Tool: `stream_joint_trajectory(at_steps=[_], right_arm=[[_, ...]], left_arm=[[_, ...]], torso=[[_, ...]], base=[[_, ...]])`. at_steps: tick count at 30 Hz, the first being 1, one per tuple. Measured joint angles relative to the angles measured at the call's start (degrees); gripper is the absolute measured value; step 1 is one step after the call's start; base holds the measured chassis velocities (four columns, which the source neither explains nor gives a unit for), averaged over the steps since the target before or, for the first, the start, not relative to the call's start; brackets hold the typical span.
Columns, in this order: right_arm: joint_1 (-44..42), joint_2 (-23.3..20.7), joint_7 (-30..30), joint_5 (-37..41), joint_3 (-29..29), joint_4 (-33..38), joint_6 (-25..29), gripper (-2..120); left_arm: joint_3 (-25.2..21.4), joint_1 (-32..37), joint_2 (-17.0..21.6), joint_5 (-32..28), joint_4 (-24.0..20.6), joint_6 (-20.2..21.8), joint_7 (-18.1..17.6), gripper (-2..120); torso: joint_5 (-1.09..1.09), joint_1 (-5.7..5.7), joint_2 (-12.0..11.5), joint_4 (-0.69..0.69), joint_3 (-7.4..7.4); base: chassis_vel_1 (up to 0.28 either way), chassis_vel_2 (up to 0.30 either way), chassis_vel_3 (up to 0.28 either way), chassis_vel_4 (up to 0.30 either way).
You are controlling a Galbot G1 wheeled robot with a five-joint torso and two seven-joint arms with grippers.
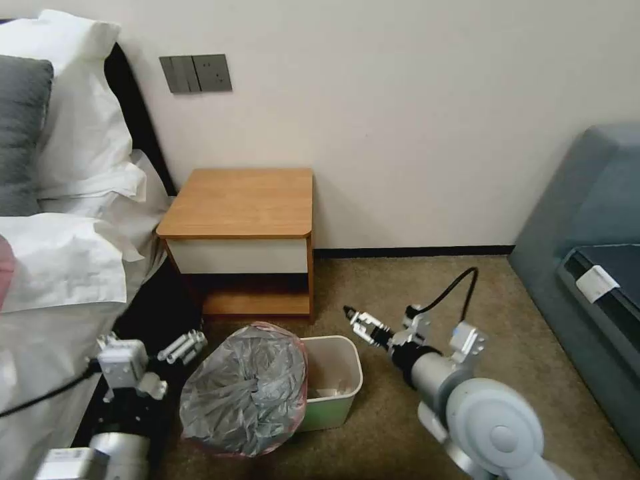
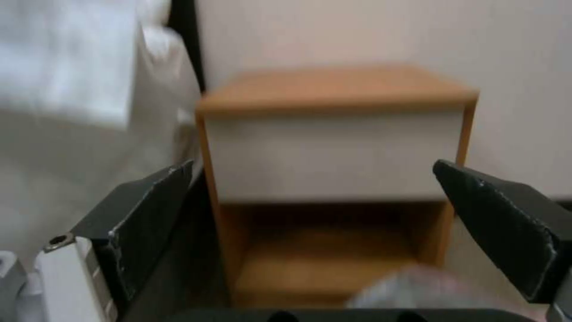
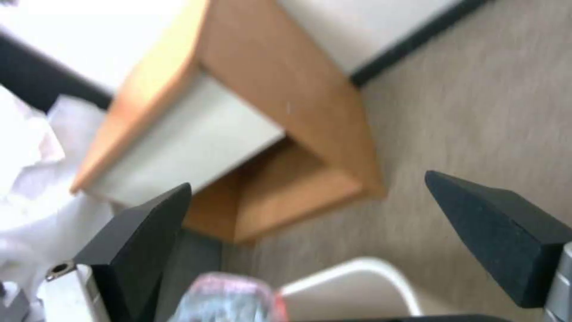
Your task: Pick up the garbage bag from the table and place it over the trash can.
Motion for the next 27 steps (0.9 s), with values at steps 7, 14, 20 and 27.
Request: stream_joint_trajectory(at_steps=[7,14,20,27], right_arm=[[-2.29,-1.74,-4.49,-7.51,4.36,1.51,1.19,100],[-4.84,-0.83,-4.69,-9.25,4.33,2.3,1.57,100],[-6.38,-0.41,-4.71,-10.49,4.7,2.51,2.04,100],[-6.58,0.2,-4.71,-11.05,3.94,2.5,2.21,100]], left_arm=[[7.12,-0.5,-0.39,1.3,4.74,5.16,-4.94,93],[11.24,-3.24,-0.66,-0.44,5.81,12.11,-12.7,75],[11.33,-4.66,-0.65,-3.53,5.99,16.59,-17.68,65],[11.75,-4.88,-0.24,-7.39,5.48,19.65,-19.72,65]], torso=[[0.0,0.0,0.0,0.0,0.0],[0.0,0.0,0.0,-0.01,0.0],[0.0,0.0,0.0,0.0,0.0],[-0.01,0.0,0.0,0.0,0.0]], base=[[0.0,0.0,0.0,0.0],[0.0,0.0,0.0,0.0],[0.0,0.0,0.0,0.0],[0.0,0.0,0.0,0.0]])
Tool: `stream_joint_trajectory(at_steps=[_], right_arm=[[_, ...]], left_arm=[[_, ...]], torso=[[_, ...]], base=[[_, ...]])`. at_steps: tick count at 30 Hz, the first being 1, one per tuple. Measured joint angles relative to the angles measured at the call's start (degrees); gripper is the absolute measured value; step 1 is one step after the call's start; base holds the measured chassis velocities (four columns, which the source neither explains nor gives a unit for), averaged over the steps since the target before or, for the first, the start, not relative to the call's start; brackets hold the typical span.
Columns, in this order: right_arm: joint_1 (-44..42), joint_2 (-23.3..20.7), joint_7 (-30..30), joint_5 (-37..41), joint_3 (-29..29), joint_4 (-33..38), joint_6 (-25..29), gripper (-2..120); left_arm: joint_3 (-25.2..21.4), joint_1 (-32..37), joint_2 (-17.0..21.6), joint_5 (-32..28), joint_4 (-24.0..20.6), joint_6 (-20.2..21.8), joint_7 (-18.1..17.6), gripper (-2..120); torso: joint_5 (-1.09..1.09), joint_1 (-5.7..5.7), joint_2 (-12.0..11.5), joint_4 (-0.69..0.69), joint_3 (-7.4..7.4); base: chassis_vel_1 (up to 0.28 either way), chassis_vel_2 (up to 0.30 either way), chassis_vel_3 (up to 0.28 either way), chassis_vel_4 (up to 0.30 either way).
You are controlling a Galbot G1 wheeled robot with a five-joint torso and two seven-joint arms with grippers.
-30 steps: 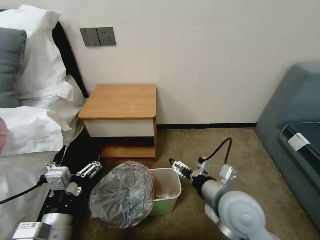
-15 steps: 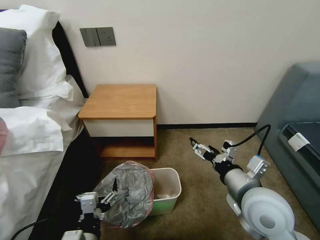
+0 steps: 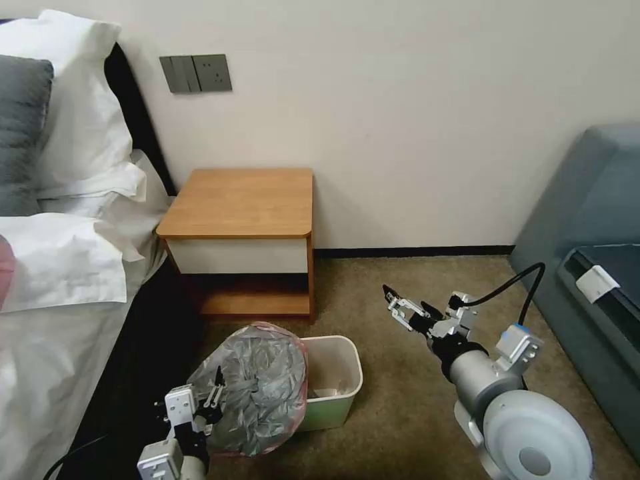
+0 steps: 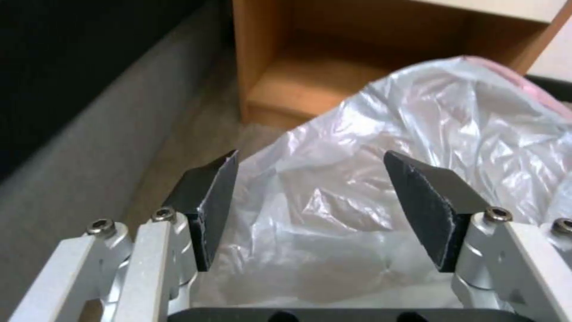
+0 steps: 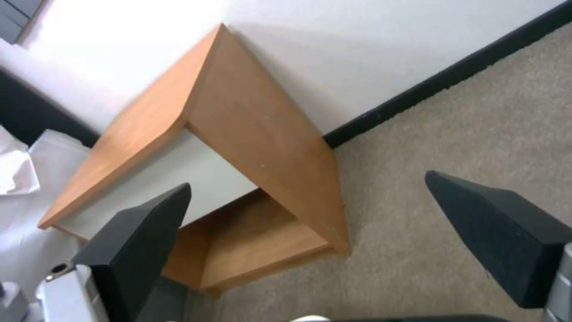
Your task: Pick up the garbage bag from the table and place it over the trash can.
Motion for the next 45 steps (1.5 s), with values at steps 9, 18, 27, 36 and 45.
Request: stream_joint_trajectory(at_steps=[9,18,27,36,45], right_arm=[[-0.3,0.37,-0.12,-0.82,-0.39,-0.53,0.27,100],[-1.01,0.63,-0.29,-1.42,-0.74,-0.45,0.59,100],[-2.18,0.59,-0.51,-2.65,-0.78,-0.31,0.96,100],[-3.52,0.46,-0.6,-3.34,-1.05,-0.01,1.4,100],[-4.32,-0.51,-0.07,-3.88,-0.65,0.16,2.09,100]], left_arm=[[0.05,-1.35,0.37,-7.34,-0.06,4.09,-2.73,65],[1.36,-4.33,0.61,-7.22,1.11,4.73,-2.22,62],[2.84,-5.78,0.97,-4.43,2.88,4.64,-0.33,60],[4.26,-8.06,1.2,-1.46,6.1,3.78,1.25,60],[5.83,-11.25,1.45,-1.54,9.78,3.79,1.38,59]], torso=[[0.0,0.0,0.0,0.0,0.0],[0.0,0.0,0.0,0.0,0.0],[0.0,0.0,0.0,0.0,0.0],[0.0,0.0,0.0,0.0,0.0],[0.0,0.0,0.0,0.0,0.0]], base=[[0.0,0.0,0.0,0.0],[0.0,0.0,0.0,0.0],[0.0,0.0,0.0,0.0],[0.0,0.0,0.0,0.0],[0.0,0.0,0.0,0.0]])
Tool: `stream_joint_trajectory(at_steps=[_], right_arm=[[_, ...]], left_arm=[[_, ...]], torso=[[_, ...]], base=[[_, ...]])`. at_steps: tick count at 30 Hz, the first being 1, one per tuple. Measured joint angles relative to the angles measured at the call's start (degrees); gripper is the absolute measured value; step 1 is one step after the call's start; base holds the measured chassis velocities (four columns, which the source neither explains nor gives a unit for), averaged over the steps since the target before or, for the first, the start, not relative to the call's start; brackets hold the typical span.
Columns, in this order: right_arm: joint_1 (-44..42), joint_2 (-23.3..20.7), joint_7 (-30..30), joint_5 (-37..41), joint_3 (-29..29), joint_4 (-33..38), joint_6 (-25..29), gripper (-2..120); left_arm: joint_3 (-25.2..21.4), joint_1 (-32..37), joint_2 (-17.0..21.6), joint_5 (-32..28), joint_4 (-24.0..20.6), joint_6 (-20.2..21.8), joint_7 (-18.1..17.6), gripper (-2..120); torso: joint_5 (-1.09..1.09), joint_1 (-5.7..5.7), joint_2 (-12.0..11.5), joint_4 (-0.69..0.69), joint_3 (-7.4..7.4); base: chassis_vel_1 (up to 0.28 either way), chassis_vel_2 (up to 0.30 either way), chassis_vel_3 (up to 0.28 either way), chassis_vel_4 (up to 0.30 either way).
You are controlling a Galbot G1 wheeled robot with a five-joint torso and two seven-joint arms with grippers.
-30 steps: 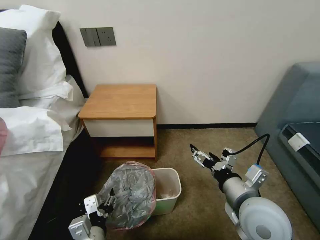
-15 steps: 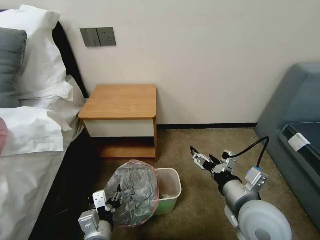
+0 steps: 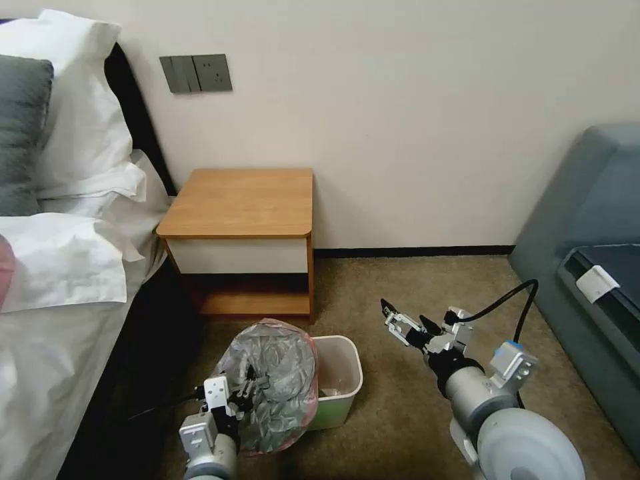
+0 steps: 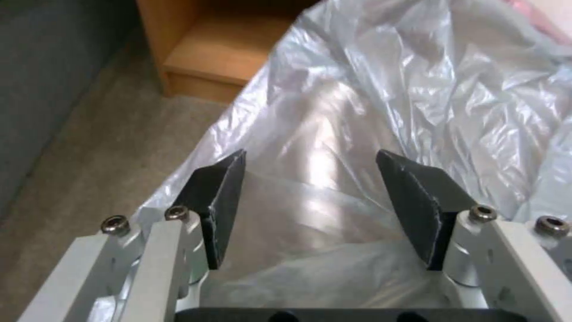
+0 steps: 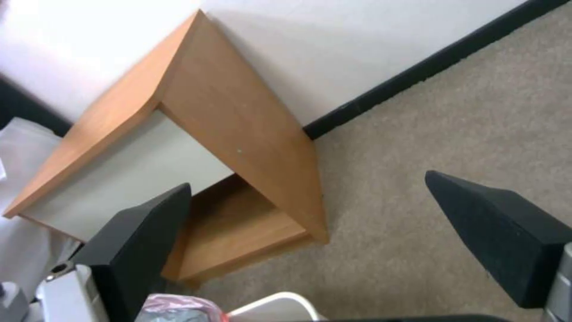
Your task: Pick up the garbage bag from the table and place it over the trash can.
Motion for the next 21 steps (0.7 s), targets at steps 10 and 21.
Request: stream_joint_trajectory(at_steps=[10,21], right_arm=[[-0.05,0.24,0.26,-0.33,-0.06,-0.63,0.31,100],[-0.63,0.62,0.49,-0.83,-0.01,-1.16,0.42,100]], left_arm=[[0.91,-2.13,0.31,1.98,2.29,-0.59,0.98,59],[-0.2,-4.7,1.41,1.85,4.9,0.98,1.78,59]], torso=[[0.0,0.0,0.0,0.0,0.0],[0.02,0.0,0.0,0.01,0.0]], base=[[0.0,0.0,0.0,0.0],[0.0,0.0,0.0,0.0]])
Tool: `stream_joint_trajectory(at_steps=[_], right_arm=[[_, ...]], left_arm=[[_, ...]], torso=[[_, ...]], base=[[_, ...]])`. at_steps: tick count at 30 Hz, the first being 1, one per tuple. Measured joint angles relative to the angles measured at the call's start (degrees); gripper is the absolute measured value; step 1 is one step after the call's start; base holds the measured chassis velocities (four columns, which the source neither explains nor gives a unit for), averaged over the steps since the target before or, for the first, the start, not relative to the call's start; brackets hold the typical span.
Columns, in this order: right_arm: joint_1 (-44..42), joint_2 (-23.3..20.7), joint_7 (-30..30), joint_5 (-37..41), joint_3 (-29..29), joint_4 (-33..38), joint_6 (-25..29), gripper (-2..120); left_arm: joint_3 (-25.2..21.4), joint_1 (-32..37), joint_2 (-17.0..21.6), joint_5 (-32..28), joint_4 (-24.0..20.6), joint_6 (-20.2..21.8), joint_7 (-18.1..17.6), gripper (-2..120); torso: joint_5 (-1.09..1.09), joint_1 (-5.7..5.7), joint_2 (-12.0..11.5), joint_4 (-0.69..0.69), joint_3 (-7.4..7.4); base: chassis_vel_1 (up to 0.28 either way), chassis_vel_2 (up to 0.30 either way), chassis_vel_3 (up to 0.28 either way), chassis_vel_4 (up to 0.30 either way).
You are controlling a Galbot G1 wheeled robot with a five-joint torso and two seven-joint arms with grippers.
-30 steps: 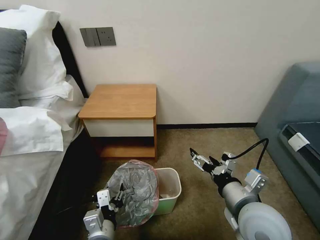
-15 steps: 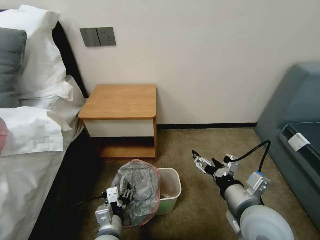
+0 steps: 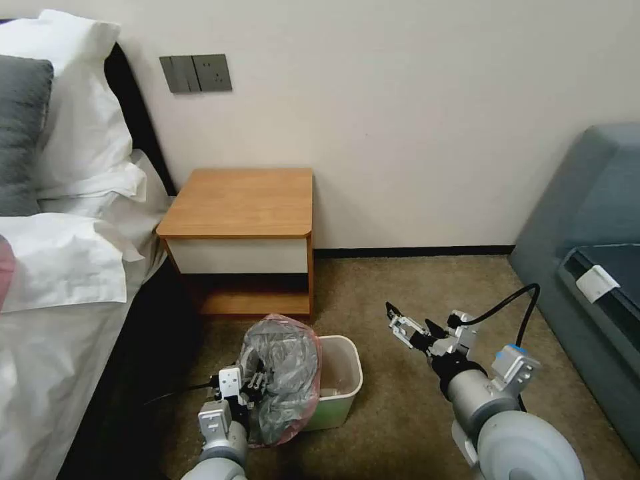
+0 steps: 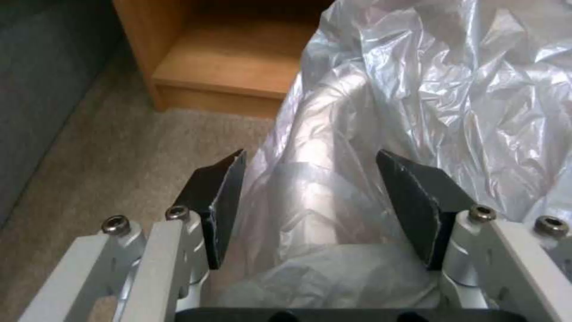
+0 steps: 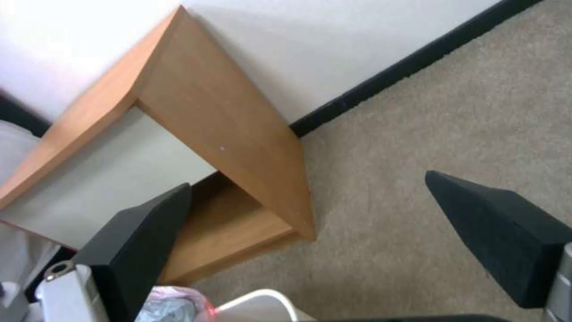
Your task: Pick up the garbage bag from the table and place it over the trash can.
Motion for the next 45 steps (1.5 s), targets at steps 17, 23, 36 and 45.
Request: stream_joint_trajectory(at_steps=[17,23,36,45], right_arm=[[0.54,0.42,-0.07,-0.39,-0.39,-0.9,0.02,100],[0.67,0.53,-1.82,-1.28,-0.29,-0.62,0.02,100],[2.59,-6.33,-25.53,-11.73,-7.46,-0.72,0.34,100],[14.52,-2.96,-26.18,-10.26,-20.58,-10.35,-0.09,100]], left_arm=[[0.24,-0.76,-0.33,-1.16,0.75,1.93,-0.2,27],[0.39,0.16,-0.09,-1.48,0.43,-0.6,-0.02,13],[-2.66,3.1,-1.07,1.76,0.64,-24.96,7.82,9],[-4.24,4.36,-1.44,0.71,-0.36,-32.17,11.5,9]], torso=[[0.0,0.0,0.01,0.01,0.0],[-0.02,0.0,0.01,0.0,0.01],[-0.05,0.01,0.0,-0.02,0.02],[-0.02,0.01,-0.01,0.0,0.01]], base=[[0.0,0.0,0.0,0.0],[0.0,0.0,0.0,0.0],[0.0,0.0,0.0,0.0],[0.0,0.0,0.0,0.0]])
